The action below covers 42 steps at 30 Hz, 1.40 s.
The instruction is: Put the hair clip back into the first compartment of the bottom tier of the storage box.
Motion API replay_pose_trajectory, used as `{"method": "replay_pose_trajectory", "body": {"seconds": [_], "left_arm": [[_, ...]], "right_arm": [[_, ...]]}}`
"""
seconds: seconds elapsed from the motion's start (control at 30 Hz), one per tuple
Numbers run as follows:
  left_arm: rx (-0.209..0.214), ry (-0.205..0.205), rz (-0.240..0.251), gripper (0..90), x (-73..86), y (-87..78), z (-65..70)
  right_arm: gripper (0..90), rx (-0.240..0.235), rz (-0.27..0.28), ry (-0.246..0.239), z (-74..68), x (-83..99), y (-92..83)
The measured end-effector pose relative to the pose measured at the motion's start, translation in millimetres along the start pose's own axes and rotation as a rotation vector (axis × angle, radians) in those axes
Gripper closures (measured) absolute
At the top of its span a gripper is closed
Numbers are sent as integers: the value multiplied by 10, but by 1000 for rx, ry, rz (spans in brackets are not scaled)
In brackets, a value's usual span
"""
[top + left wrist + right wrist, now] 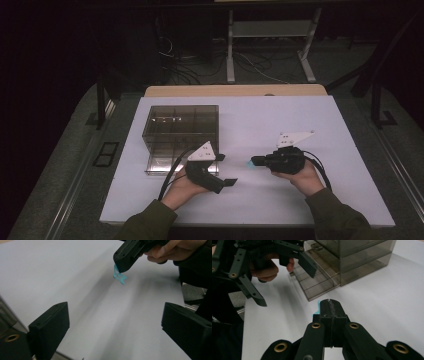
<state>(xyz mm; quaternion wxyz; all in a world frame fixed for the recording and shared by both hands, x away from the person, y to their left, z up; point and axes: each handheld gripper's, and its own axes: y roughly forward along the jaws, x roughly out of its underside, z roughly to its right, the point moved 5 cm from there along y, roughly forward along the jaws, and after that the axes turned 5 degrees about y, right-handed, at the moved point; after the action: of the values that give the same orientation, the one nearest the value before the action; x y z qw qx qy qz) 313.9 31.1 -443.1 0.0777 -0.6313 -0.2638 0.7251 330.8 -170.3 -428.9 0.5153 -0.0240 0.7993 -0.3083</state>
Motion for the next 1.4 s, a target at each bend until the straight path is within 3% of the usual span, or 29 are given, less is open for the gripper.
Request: {"method": "replay_pose_trajectory", "body": {"seconds": [0.13, 0.27, 0.53, 0.77, 1.4], "left_arm": [[21, 12, -10, 169, 10, 17, 51], [41, -17, 20, 279, 13, 10, 60], [68, -61, 29, 428, 23, 34, 28], [92, -73, 25, 541, 23, 73, 56], [117, -75, 10, 716, 33, 110, 80]], "right_arm": [[884, -22, -15, -20, -78, 27, 43], [884, -43, -17, -28, -131, 37, 66], [884, -65, -10, -34, -164, 34, 103], [884, -76, -13, -44, -221, 37, 144], [884, -92, -16, -66, -308, 28, 214]]}}
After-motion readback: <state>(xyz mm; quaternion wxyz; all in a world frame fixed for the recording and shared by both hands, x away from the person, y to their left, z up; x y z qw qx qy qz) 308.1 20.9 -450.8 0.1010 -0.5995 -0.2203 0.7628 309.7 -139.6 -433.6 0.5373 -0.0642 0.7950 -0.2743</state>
